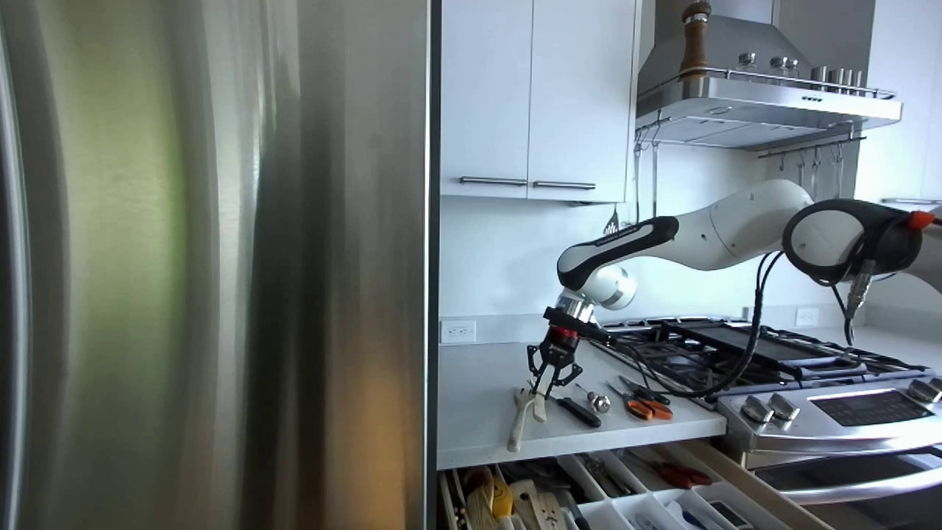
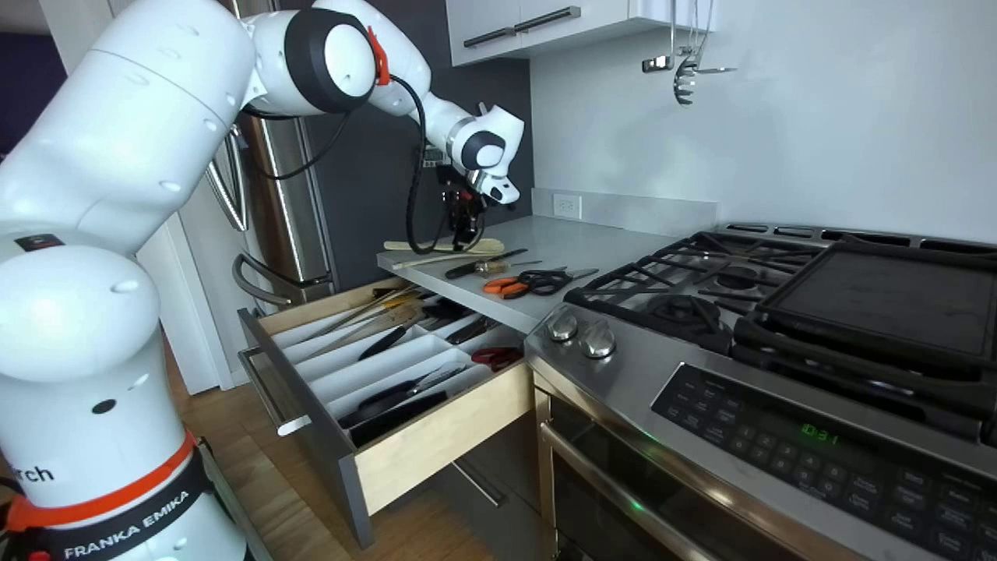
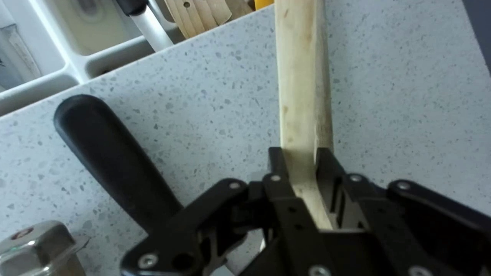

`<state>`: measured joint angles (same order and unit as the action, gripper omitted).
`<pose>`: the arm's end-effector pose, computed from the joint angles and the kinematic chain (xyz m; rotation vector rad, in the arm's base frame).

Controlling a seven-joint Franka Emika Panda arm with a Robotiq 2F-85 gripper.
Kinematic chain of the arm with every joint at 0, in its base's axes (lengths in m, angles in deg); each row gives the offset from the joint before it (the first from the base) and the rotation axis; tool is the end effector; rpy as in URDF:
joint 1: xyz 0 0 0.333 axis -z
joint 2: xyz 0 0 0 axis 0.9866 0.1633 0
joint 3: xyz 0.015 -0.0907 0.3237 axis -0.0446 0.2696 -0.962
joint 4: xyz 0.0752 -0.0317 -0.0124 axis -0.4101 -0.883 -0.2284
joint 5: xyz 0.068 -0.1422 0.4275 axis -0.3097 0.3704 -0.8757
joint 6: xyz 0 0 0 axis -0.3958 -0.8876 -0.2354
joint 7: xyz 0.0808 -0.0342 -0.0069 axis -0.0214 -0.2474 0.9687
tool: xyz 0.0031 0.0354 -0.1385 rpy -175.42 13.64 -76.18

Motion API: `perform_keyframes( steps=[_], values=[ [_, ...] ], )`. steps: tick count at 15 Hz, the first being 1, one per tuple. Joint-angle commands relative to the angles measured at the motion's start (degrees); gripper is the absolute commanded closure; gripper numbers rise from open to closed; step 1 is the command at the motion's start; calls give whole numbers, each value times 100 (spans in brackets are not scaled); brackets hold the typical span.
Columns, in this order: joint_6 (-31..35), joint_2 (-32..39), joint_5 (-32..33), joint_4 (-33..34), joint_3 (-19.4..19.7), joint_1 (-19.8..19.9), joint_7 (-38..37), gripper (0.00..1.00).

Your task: Pick up one wooden spoon from the open drawer and put it on the kitchen counter

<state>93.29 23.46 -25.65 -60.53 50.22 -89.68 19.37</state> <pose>0.7649 0.2398 0.2797 -2.5937 0.7292 0.3340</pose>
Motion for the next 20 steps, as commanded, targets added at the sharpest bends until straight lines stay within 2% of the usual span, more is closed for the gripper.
perform_keyframes(
  steps=[1,7,8,10,14,16,20],
  values=[
    [-238,452,179,590,22,-43,9,94],
    [-247,680,331,823,49,-59,2,94],
    [-271,699,338,853,41,-54,5,49],
    [-283,708,344,877,38,-51,-1,43],
    [-322,545,331,824,34,-39,-18,12],
    [-504,334,348,725,45,-48,-109,1],
    [-1246,-349,609,217,190,-172,-530,0]
  ],
)
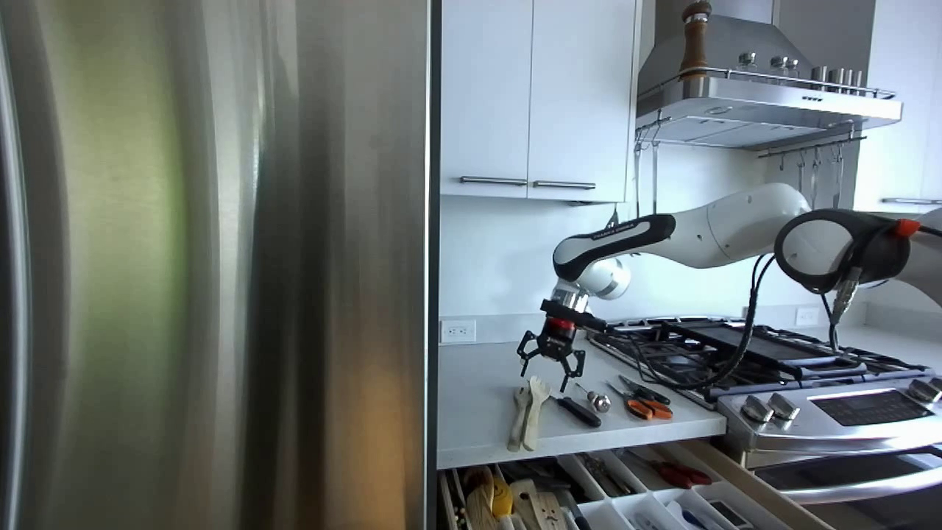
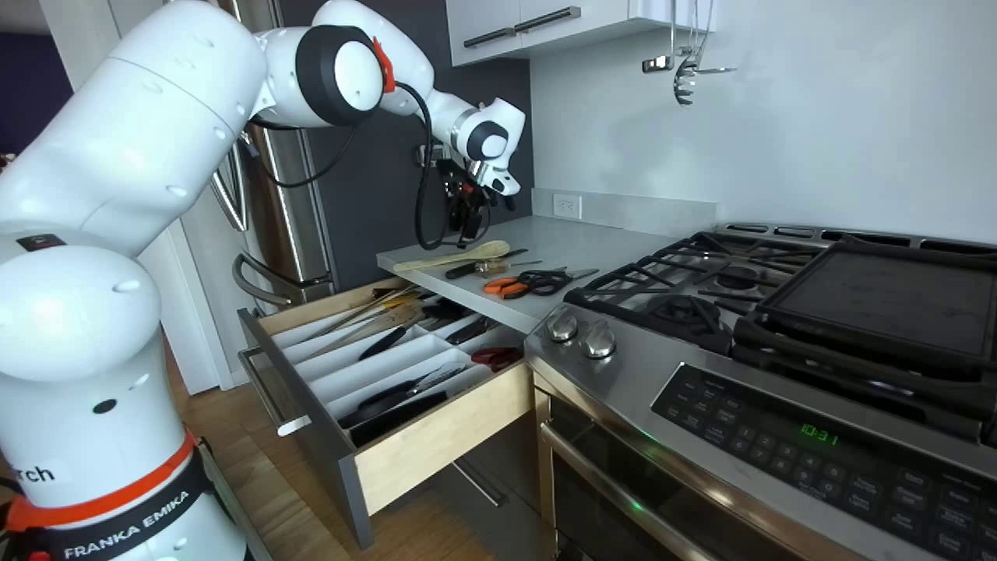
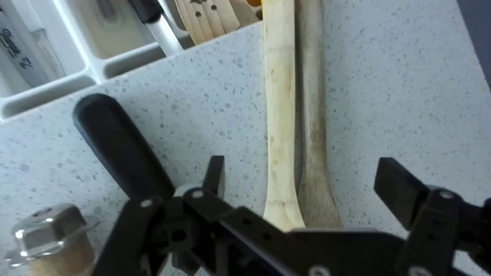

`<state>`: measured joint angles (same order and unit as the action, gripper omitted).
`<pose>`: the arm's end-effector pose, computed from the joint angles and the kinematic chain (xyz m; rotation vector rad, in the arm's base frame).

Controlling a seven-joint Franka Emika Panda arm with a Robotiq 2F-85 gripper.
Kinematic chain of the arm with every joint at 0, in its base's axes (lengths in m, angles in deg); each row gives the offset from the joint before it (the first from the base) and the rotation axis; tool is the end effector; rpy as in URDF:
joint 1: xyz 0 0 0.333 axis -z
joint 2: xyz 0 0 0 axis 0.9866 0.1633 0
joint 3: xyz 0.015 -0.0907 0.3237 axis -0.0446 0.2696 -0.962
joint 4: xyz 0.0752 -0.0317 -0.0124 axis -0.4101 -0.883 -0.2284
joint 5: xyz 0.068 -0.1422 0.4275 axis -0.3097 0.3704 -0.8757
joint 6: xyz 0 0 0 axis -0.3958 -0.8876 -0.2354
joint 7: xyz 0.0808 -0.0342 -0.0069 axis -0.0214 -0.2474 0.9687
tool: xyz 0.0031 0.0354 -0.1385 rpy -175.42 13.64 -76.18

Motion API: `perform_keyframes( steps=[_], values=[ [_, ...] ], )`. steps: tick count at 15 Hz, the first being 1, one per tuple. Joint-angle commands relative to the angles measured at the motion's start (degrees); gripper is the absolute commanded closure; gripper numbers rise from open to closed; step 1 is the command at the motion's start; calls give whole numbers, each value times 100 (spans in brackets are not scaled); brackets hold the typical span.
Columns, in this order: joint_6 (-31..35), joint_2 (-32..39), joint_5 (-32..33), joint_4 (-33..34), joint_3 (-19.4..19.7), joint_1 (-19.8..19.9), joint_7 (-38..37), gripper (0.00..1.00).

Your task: Pick up one wooden spoon from the open drawer and put it on the kitchen counter

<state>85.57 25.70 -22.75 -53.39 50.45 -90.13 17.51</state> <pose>0.7728 0.2447 0.3027 -2.6467 0.6917 0.3919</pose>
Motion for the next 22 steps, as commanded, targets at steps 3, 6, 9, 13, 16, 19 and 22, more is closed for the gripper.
perform_keyframes(
  steps=[3,6,9,13,16,19,22],
  values=[
    [-934,-1255,686,-1260,104,-188,218,0],
    [-719,-1878,1100,-2032,81,-352,724,0],
    [-157,-2533,1304,-2798,-25,-408,1384,0],
    [670,-3401,994,-3835,-189,-216,2543,0],
    [973,-4064,1024,-4649,-199,-129,3341,0],
    [1038,-4787,1214,-5500,-187,-115,3597,0],
    [1033,-5569,1386,-6384,-223,-138,3506,0]
  ],
)
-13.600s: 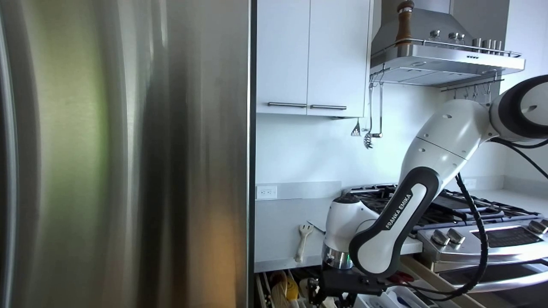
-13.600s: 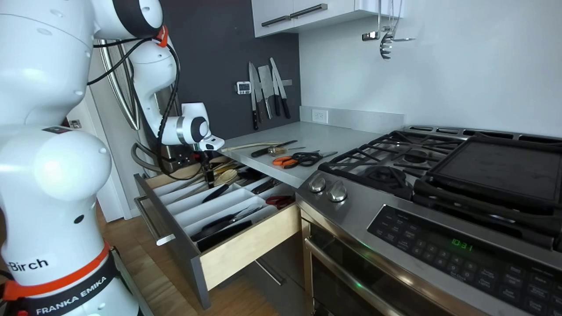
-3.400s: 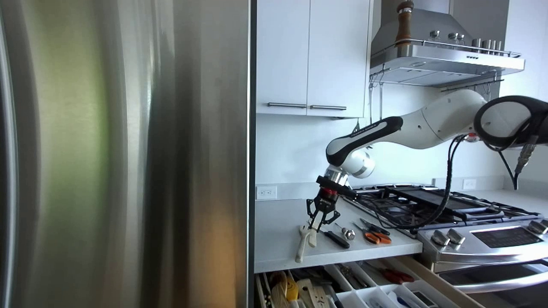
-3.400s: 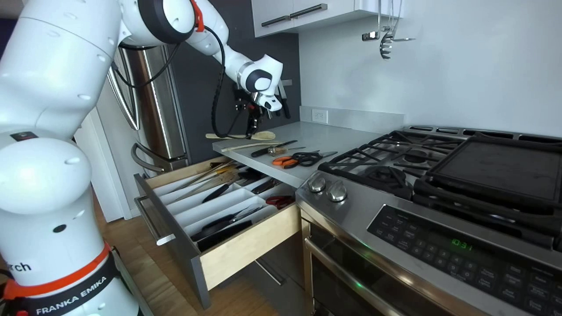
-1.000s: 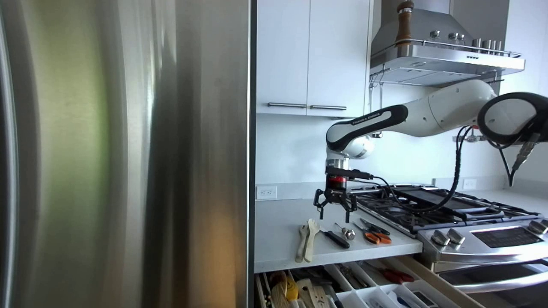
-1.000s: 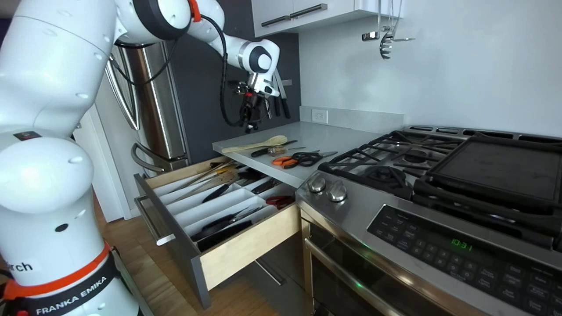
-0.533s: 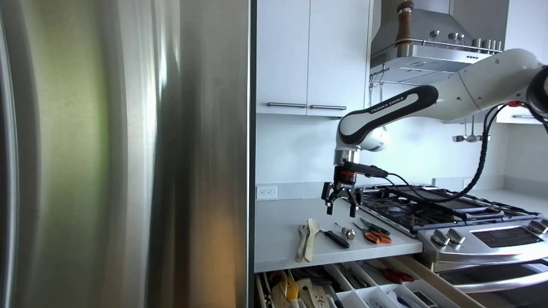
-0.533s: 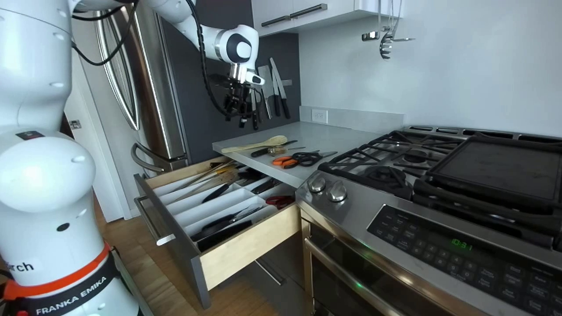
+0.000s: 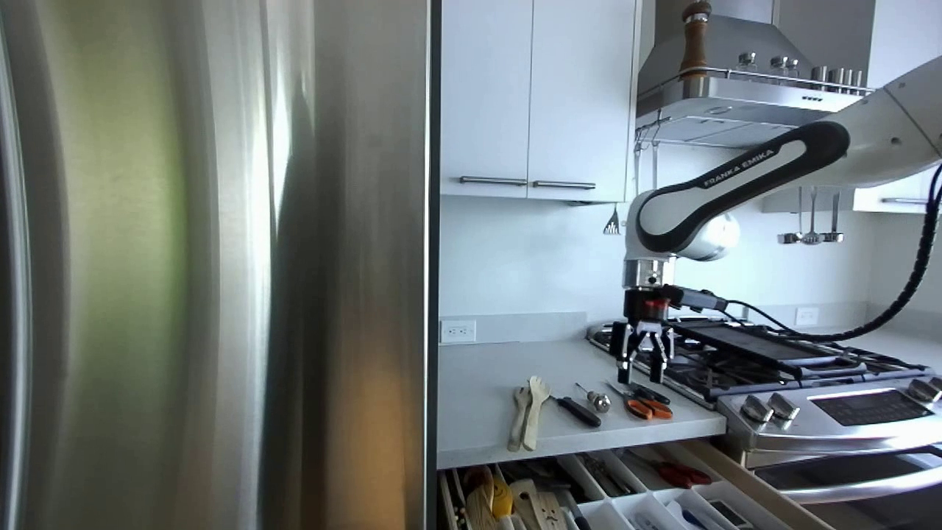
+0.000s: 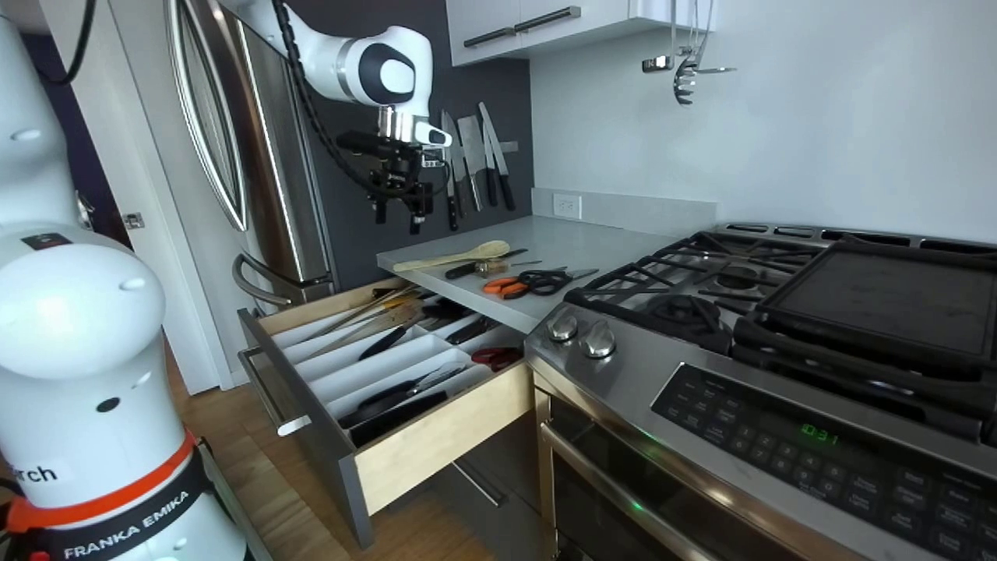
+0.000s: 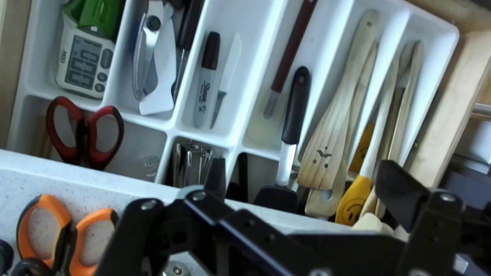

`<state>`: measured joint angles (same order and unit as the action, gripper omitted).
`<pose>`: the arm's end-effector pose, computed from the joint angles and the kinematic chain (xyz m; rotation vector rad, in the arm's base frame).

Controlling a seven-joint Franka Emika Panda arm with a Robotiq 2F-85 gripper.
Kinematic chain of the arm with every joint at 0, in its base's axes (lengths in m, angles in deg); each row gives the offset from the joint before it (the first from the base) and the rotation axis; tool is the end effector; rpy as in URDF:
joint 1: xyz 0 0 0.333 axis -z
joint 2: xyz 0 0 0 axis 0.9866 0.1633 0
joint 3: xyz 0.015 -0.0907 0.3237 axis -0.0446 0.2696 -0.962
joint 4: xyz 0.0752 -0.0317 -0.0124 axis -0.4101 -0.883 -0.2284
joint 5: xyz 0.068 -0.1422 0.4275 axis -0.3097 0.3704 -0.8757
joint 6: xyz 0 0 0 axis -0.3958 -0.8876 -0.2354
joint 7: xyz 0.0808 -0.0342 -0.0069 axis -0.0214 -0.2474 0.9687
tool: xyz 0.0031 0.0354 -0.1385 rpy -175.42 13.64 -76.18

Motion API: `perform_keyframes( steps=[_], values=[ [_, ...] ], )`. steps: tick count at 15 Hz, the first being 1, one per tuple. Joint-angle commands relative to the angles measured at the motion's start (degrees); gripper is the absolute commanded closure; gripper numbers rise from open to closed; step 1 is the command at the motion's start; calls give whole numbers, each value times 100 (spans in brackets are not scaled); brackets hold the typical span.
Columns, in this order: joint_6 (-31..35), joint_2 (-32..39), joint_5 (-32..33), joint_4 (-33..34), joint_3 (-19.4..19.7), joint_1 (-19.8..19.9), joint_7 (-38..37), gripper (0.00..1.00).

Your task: Pick up one wooden spoon from the open drawer and put it on the kitchen counter

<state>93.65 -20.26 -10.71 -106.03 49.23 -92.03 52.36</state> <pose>0.5311 0.2022 0.3846 -2.9624 -0.3304 0.1462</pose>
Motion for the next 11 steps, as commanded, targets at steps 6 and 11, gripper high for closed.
perform_keyframes(
  steps=[6,11],
  values=[
    [169,-1651,128,-1804,-205,6,-172,0],
    [300,-2402,142,-2479,-268,-35,-253,0]
  ],
)
